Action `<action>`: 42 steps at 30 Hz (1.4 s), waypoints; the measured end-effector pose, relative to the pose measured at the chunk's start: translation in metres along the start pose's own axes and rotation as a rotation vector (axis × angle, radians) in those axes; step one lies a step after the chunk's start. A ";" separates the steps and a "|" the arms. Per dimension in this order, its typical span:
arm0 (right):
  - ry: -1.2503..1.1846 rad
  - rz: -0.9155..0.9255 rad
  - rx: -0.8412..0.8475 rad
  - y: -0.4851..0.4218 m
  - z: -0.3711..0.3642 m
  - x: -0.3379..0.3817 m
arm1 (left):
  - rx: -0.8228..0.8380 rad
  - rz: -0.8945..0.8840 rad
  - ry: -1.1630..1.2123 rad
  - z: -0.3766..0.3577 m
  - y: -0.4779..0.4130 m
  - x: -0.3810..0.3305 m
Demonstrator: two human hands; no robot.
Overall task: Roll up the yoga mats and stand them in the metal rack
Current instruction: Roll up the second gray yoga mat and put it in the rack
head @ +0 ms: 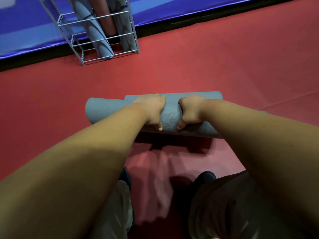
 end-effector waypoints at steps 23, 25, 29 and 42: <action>0.027 -0.002 0.035 -0.001 -0.007 0.000 | 0.072 0.019 0.058 0.001 -0.002 -0.001; 0.062 -0.017 0.042 -0.002 -0.009 -0.002 | 0.097 0.033 0.082 0.002 -0.004 0.000; 0.061 0.002 0.019 -0.003 -0.003 0.000 | 0.112 0.043 0.092 -0.001 -0.006 0.000; 0.008 -0.022 0.019 -0.002 0.001 -0.002 | 0.036 0.020 -0.020 -0.004 -0.005 -0.008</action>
Point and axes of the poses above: each hand's wrist, its own y-axis away from the middle knuckle, its own z-axis out of the back of the hand, x = y × z, the point moved 8 cm from there along -y, towards the middle knuckle, and after that the axes turned 10 degrees about z, right-handed, at the moved point
